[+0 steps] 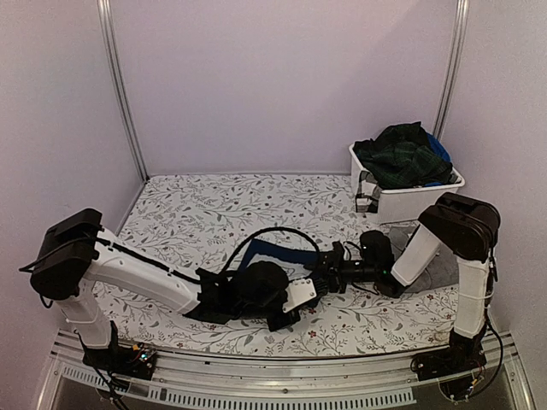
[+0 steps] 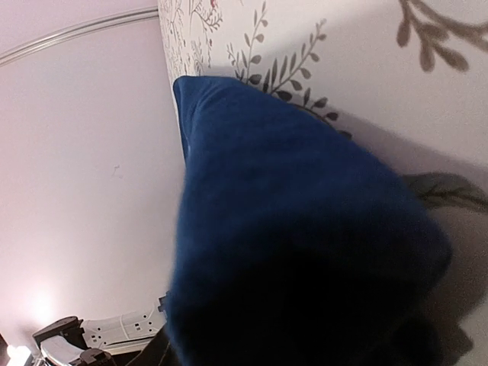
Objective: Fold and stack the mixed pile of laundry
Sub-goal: Pass from the left arm to the right, then turn over the square-folded T-shirt at the center of the board.
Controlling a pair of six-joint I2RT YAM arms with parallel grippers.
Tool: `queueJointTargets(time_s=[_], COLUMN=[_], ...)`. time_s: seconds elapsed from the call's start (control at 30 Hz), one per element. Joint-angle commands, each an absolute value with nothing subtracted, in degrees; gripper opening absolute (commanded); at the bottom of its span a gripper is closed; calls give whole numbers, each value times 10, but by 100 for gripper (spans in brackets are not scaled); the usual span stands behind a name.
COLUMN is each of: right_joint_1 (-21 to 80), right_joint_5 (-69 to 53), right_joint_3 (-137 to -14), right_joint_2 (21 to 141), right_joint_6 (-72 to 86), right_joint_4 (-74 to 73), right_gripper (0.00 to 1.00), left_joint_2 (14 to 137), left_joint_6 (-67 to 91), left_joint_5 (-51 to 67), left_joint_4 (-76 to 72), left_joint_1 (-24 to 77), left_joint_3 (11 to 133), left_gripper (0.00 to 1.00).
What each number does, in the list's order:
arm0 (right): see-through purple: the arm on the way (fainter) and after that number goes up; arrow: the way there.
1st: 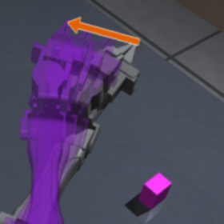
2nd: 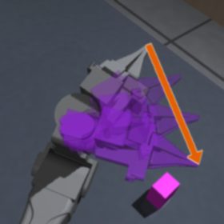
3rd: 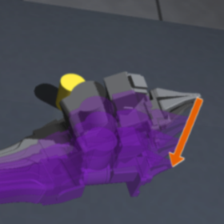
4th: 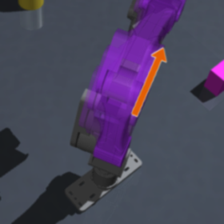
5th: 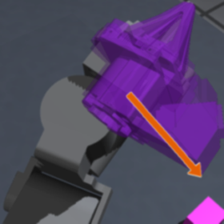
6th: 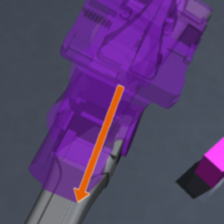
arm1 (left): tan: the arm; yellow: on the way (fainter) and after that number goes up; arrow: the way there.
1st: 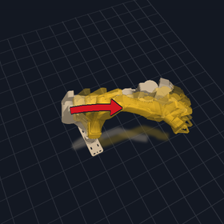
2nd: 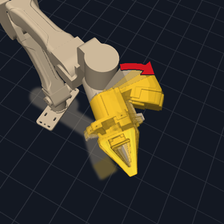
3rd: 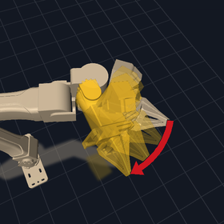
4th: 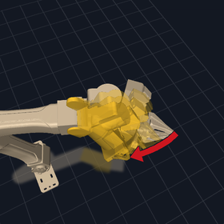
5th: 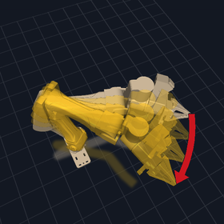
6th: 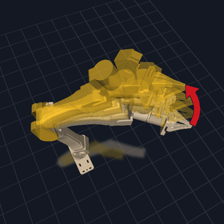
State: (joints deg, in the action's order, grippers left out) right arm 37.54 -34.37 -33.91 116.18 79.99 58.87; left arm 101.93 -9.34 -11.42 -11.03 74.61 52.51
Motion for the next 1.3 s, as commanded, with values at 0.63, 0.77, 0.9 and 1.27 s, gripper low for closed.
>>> queueJointTargets(time_s=[0.63, 0.77, 0.9, 1.27], right_joint_1=[369, 365, 348, 331], right_joint_5=[-266, -214, -129, 126], right_joint_3=[-538, -589, -633, -770], right_joint_2=[1040, 981, 907, 818], right_joint_6=[457, 360, 262, 130], right_joint_4=[94, -89, -241, -451], right_gripper=[0, 0, 0, 0], left_joint_2=[836, 783, 754, 687], left_joint_6=[63, 106, 122, 141], left_joint_5=[-126, -123, -121, -121], left_joint_4=[-191, -207, -218, -194], left_joint_1=[673, 609, 575, 500], left_joint_3=[384, 341, 316, 264], left_gripper=[68, 72, 73, 74])
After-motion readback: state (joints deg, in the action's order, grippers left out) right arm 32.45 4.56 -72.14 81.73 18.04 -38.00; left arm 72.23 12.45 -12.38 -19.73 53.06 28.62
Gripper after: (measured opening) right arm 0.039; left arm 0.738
